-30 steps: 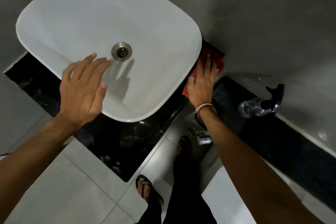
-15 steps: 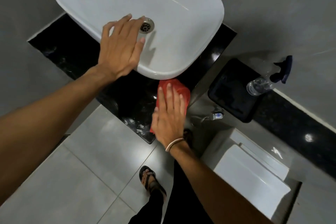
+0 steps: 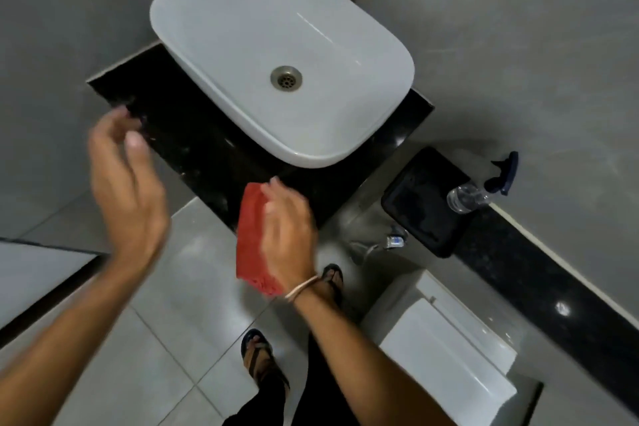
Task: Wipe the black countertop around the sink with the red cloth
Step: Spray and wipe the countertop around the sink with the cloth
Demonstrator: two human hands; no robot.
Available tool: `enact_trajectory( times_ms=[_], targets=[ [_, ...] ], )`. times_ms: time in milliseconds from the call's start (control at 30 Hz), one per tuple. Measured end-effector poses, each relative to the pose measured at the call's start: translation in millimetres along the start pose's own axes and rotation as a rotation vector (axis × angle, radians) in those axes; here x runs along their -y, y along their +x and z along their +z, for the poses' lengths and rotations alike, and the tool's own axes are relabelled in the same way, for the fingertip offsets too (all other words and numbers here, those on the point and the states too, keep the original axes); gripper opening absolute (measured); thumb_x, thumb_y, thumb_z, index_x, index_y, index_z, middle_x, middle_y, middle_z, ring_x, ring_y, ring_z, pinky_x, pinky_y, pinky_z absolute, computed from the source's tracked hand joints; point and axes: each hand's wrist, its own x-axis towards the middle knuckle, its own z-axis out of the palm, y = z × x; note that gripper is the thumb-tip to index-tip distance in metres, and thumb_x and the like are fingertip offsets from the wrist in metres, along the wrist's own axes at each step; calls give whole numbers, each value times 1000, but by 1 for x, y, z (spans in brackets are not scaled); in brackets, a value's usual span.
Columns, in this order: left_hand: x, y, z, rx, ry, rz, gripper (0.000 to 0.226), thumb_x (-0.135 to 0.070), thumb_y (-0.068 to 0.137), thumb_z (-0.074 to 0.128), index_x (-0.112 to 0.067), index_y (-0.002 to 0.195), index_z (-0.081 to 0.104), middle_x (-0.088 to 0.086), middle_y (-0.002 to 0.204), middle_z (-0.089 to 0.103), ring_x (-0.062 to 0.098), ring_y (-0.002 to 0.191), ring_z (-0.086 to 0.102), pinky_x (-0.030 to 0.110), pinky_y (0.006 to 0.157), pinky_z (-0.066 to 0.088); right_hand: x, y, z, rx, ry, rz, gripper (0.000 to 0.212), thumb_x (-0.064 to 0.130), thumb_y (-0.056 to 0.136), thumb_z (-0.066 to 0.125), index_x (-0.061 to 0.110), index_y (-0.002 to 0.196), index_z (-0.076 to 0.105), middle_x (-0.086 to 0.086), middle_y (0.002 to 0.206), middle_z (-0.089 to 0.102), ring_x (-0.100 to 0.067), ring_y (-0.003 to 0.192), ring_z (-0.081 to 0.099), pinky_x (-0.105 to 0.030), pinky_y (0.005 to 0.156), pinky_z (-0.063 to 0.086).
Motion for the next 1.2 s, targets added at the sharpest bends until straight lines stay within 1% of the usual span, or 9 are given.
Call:
enact_trajectory(
  times_ms=[67,133,300,433,600,667,733,900,1200],
  targets=[
    [-8,-52,3,106,25,-33,37,-27,107,36,-8,135,51,15,130,58,16,120,54,24,109,42,-8,48,-43,-224,-23,-125,32,20,104,41,10,118,68,-11,118,73,-22,112,61,-37,101,47],
    [-19,-109,26,317,88,-93,41,-28,105,35,-10,137,52,13,135,55,18,126,51,33,115,40,-17,95,-76,-274,-103,-193,30,18,103,42,8,110,69,-12,108,73,-26,104,61,-37,94,46],
    [-12,-159,102,576,627,-197,73,-54,103,19,-11,160,8,16,169,1,34,157,4,47,128,8,-9,147,-77,-4,-137,-151,37,33,103,44,12,121,68,-4,120,73,-27,111,64,-40,99,50],
    [36,-137,114,606,809,17,72,-54,104,17,-11,160,9,17,169,7,33,157,6,54,127,14,6,159,-53,192,-189,-212,43,45,102,41,20,127,65,3,125,71,-21,117,63,-39,99,49],
    [85,-71,77,879,849,543,65,-50,105,22,-16,160,17,14,168,16,27,157,12,49,126,12,1,166,-45,297,-233,-273,46,49,104,38,22,130,64,3,125,72,-19,118,63,-39,98,50],
    [83,-65,68,904,851,580,64,-51,105,22,-17,160,19,13,168,14,27,157,12,50,127,11,0,164,-45,345,-253,-287,46,49,104,38,22,131,63,3,126,71,-19,119,63,-38,100,49],
    [62,-86,77,785,816,373,62,-50,106,18,-19,160,19,12,169,11,27,157,13,52,126,12,-1,161,-48,370,-286,-338,46,48,104,38,22,132,63,2,127,71,-20,119,63,-38,100,48],
    [6,-95,142,316,750,-588,80,-63,95,4,-19,160,-6,15,169,-11,32,157,-9,65,123,3,1,171,-59,411,-455,-493,59,56,105,28,21,146,51,-10,151,55,-28,142,49,-51,117,39],
    [57,-13,144,234,798,-617,87,-64,98,16,-6,159,-7,20,168,-12,33,157,-9,63,124,4,7,157,-59,640,-597,-432,74,66,102,17,22,161,19,-20,167,25,-35,159,19,-68,123,24]
  ],
)
